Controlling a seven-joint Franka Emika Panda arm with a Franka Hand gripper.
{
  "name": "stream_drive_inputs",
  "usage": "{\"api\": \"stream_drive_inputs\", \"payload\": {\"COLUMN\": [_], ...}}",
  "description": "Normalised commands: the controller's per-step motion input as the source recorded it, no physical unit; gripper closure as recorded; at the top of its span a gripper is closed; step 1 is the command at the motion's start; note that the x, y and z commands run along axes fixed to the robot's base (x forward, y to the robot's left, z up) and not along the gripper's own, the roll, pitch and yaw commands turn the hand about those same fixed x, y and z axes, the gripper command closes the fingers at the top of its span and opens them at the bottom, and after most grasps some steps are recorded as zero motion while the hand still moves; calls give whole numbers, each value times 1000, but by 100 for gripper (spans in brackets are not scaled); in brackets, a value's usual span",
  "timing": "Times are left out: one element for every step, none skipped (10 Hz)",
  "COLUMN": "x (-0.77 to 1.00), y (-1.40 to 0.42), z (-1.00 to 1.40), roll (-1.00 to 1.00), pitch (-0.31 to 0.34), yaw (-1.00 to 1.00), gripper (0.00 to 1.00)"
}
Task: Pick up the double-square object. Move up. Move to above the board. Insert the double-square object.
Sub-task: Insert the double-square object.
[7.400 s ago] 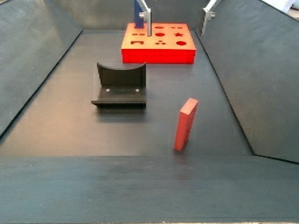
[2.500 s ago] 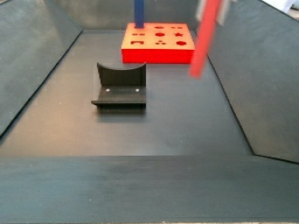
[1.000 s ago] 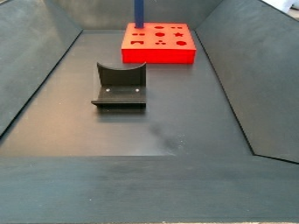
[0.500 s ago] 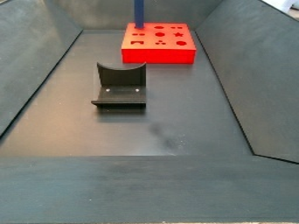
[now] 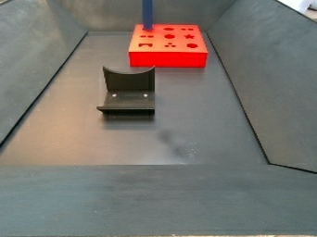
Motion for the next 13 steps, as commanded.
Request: {"api": "stream_drive_inputs", "payload": {"x": [123, 0, 0, 0, 0, 0, 131, 174, 197, 371, 509, 500, 460], "y": [-314, -220, -143, -9, 0, 0, 0, 0, 0, 0, -14, 0, 0], "z": [-331, -320, -397, -489, -517, -460, -363, -454, -411, -363, -343, -311, -286], "roll": [0, -1, 0, 0, 0, 0, -17, 0, 0, -4, -13, -9, -6], "pitch": [6, 0, 0, 0, 0, 0, 0, 0, 0, 0, 0, 0, 0], "yaw": [-763, -883, -977, -1000, -1000, -1000, -951, -920, -900, -743, -614, -620, -666], "gripper": [100, 100, 100, 100, 100, 100, 100, 100, 100, 100, 100, 100, 100]}}
